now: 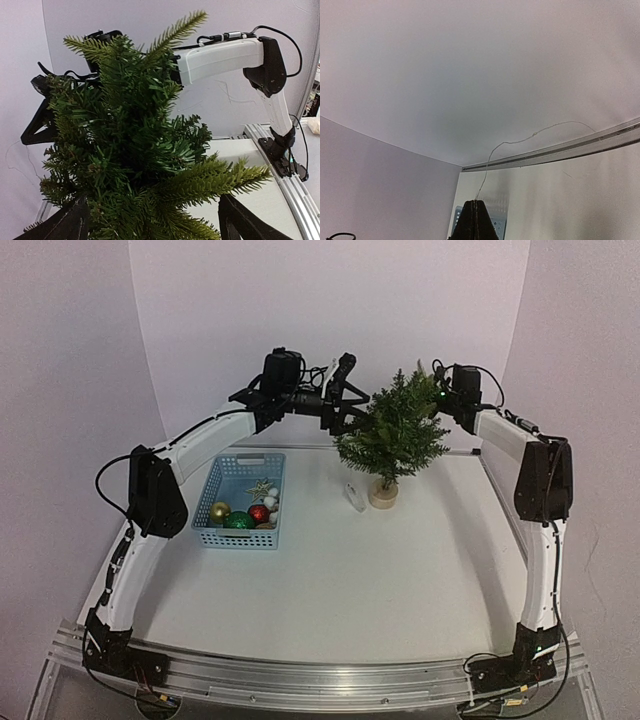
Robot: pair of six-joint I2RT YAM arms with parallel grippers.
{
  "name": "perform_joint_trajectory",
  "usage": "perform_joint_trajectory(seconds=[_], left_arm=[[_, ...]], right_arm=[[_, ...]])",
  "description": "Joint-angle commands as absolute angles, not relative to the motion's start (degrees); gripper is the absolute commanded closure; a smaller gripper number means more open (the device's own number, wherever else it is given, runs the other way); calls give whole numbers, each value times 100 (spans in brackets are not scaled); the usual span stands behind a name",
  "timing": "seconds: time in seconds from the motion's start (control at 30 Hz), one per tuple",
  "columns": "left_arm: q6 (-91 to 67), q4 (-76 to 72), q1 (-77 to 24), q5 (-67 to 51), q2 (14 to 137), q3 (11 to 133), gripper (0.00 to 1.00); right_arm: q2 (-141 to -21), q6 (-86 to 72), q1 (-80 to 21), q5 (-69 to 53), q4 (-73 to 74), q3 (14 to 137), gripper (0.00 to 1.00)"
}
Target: Decorate the small christmas tree
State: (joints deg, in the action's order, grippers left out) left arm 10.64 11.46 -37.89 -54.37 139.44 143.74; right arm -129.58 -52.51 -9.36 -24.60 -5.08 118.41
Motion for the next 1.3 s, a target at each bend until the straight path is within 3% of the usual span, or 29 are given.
perform_joint_trajectory(seconds=[0.0,0.27,0.93,1.0,1.27], left_arm=[[648,932,-3575,-6281,13335,14437,11],[1472,1324,-3631,-5796,13217,14400,14],[1701,1236,-3832,-4625,13378,13968,30],[1693,1326,-3833,-4664,13341,13876,39],[1395,1353,-3832,-4614,13256,13927,98]], right_arm=[[-12703,-5226,-991,-2476,-496,12008,100],[-12813,-5246,-1005,-2483,-475,12132,100],[-12772,-5167,-1014,-2486,-475,12027,100],[-12734,-5132,-1019,-2483,-475,11982,100],[-12628,-5086,-1013,-2532,-475,11859,100]])
